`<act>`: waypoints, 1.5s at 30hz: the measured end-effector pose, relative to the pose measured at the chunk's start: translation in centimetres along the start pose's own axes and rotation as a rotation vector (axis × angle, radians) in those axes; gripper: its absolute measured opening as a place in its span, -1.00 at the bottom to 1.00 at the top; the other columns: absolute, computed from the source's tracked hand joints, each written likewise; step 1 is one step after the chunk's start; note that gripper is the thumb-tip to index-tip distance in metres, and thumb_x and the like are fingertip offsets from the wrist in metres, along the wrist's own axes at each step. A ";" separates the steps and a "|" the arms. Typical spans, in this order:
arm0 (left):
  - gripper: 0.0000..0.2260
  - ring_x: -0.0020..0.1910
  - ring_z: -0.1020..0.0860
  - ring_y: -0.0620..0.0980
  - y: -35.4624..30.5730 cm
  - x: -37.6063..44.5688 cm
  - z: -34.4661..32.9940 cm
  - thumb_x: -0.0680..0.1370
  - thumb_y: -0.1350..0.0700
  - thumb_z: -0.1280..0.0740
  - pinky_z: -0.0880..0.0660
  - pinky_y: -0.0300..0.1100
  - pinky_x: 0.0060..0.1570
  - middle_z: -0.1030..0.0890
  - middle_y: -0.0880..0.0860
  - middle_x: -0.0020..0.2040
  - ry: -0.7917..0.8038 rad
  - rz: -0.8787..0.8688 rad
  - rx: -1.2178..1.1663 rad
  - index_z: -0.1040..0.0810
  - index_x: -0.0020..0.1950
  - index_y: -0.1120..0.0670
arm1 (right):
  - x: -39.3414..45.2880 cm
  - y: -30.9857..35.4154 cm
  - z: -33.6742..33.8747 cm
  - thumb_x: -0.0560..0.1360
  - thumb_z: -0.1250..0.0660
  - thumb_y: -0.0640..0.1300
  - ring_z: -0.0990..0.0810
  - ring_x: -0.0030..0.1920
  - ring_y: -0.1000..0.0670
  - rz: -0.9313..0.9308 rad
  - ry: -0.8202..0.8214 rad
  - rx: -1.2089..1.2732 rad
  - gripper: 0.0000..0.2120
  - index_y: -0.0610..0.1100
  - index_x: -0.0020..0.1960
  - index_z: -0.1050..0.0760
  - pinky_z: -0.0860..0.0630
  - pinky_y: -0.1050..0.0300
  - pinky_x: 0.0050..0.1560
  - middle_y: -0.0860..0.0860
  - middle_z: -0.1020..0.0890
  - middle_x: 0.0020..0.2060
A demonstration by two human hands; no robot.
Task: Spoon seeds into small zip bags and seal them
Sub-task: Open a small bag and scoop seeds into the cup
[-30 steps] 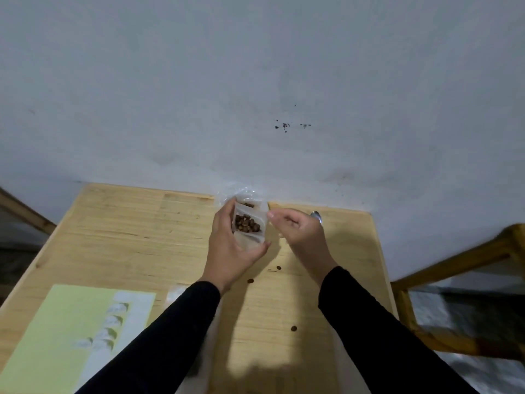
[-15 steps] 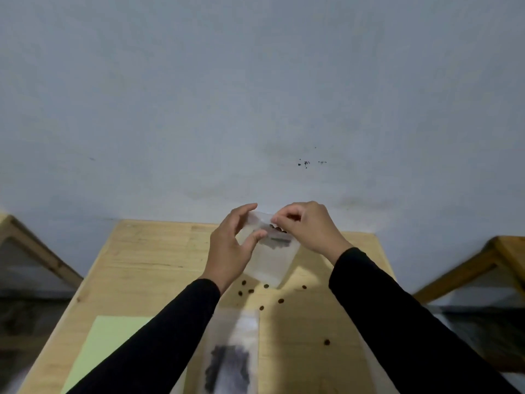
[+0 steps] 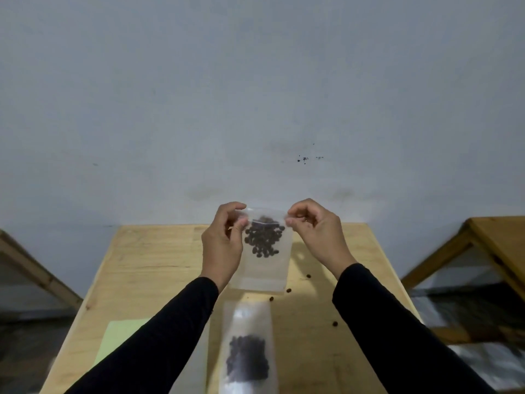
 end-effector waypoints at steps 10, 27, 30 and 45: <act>-0.70 -0.15 -0.55 -0.28 -0.7 0.7 -0.2 0.52 0.28 -0.34 -0.39 -0.50 -0.17 -0.61 -0.16 -0.15 0.168 -0.038 0.078 -0.54 -0.13 -0.17 | 0.8 0.2 -2.4 0.43 -0.44 -0.17 -0.53 -0.20 0.21 -0.056 0.209 -0.215 -0.90 0.02 -0.17 -0.60 -0.41 0.39 -0.14 0.16 -0.62 -0.25; -0.79 -0.22 -0.55 -0.26 -1.0 2.6 0.3 0.50 0.24 -0.38 -0.42 -0.47 -0.18 -0.63 -0.18 -0.18 0.106 0.017 0.014 -0.57 -0.15 -0.09 | 1.7 1.9 -1.4 0.47 -0.38 -0.21 -0.51 -0.22 0.26 0.041 0.070 -0.151 -0.79 0.11 -0.17 -0.54 -0.43 0.42 -0.12 0.17 -0.59 -0.22; -0.84 -0.24 -0.52 -0.24 -0.6 2.8 0.5 0.49 0.22 -0.41 -0.41 -0.47 -0.21 -0.62 -0.15 -0.20 0.082 0.058 -0.020 -0.58 -0.14 -0.06 | 1.5 1.7 -0.7 0.45 -0.40 -0.23 -0.48 -0.28 0.20 0.036 0.024 -0.086 -0.69 0.20 -0.12 -0.47 -0.46 0.33 -0.15 0.10 -0.53 -0.29; -0.81 -0.34 -0.49 -0.22 -0.6 2.7 -0.6 0.51 0.23 -0.36 -0.38 -0.48 -0.30 -0.60 -0.12 -0.30 0.159 0.092 0.079 -0.60 -0.19 -0.07 | 1.7 0.6 -0.3 0.45 -0.39 -0.31 -0.56 -0.34 0.15 -0.025 0.012 0.017 -0.79 0.00 -0.13 -0.52 -0.54 0.19 -0.14 0.05 -0.52 -0.37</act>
Point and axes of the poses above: each hand's wrist, its own x-axis towards the middle knuckle, its own z-axis out of the back of the hand, y = z × x, the point moved 9 cm from there along x, towards the middle knuckle
